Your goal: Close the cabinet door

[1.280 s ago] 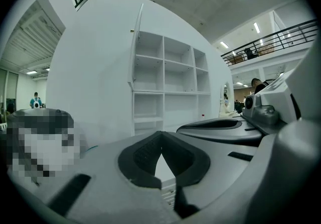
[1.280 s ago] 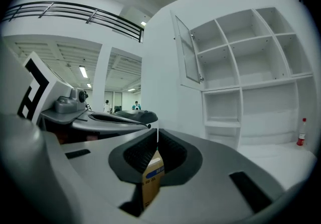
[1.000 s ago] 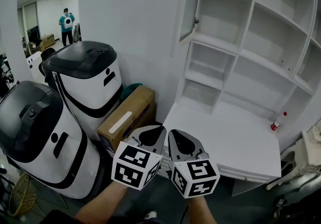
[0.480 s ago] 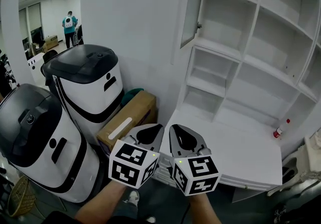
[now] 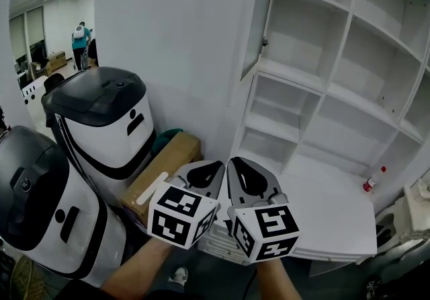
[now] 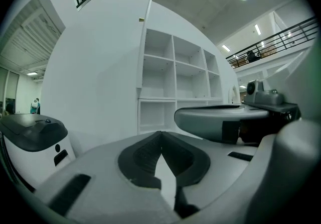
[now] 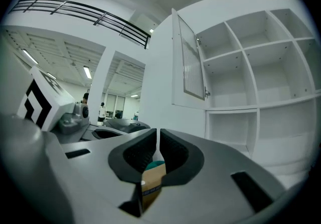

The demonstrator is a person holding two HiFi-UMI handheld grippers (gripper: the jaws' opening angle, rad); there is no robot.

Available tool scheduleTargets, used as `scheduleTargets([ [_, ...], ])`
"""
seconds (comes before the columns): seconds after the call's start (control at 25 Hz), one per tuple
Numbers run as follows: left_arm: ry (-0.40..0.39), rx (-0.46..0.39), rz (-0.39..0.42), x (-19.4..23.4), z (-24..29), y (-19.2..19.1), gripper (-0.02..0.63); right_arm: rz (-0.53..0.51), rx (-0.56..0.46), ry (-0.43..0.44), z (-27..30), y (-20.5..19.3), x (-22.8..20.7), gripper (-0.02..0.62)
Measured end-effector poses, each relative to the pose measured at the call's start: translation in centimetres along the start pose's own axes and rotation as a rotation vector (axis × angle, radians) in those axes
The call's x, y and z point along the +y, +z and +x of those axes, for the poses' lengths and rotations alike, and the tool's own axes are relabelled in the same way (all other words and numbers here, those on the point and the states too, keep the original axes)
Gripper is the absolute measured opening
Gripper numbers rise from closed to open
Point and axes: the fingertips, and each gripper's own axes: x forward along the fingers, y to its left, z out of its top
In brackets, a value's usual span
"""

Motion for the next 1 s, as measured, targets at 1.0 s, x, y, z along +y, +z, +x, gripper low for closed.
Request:
scheduleTargets([
  [1.0,-0.214,-0.035,0.007,8.0,8.2,3.7,0.011,-0.069,-0.11,-0.266,9.6,8.7,-3.8,0.096],
])
